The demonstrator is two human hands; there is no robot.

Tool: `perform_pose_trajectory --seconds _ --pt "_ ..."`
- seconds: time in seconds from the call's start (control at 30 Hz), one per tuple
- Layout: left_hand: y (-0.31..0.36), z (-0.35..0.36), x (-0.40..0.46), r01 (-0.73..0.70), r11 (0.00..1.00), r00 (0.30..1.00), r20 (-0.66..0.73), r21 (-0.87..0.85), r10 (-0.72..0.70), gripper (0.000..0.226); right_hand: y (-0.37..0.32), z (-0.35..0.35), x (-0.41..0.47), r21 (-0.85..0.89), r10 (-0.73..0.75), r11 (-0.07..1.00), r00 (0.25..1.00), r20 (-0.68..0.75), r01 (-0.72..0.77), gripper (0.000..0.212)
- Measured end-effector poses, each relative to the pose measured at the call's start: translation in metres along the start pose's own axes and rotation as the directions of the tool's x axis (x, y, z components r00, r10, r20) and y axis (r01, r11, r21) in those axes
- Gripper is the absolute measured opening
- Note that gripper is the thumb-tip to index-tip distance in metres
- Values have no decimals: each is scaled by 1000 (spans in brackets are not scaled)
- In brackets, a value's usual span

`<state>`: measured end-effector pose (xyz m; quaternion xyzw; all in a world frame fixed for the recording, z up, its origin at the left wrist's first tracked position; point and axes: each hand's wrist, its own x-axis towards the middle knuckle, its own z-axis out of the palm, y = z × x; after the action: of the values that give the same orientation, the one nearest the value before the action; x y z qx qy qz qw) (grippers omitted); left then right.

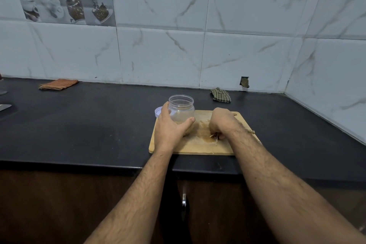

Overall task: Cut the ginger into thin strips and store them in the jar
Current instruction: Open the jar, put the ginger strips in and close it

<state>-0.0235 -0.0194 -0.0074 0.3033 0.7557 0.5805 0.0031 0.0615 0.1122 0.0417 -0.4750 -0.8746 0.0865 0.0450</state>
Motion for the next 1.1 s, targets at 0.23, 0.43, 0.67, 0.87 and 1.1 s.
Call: perform_pose_trajectory --seconds 0.23,0.43,0.67,0.87,1.1 --pt "0 0 0 2 1000 1000 3 0 -2 90 4 1 -2 15 -44 999 999 0 44 15" --pt "-1 1 0 -6 1000 1000 -3 12 6 88 23 -20 6 575 -40 818 995 94 -22 11" --pt "-3 2 1 -2 1000 1000 -6 4 2 90 -20 -62 -6 788 -189 544 957 -221 290 15" --pt "-3 2 1 -1 1000 1000 1 6 1 91 -66 -54 -8 548 -276 678 861 -426 489 18" --pt "-2 2 1 9 1000 1000 3 5 -9 93 -64 -46 -10 114 -394 881 845 -361 460 15"
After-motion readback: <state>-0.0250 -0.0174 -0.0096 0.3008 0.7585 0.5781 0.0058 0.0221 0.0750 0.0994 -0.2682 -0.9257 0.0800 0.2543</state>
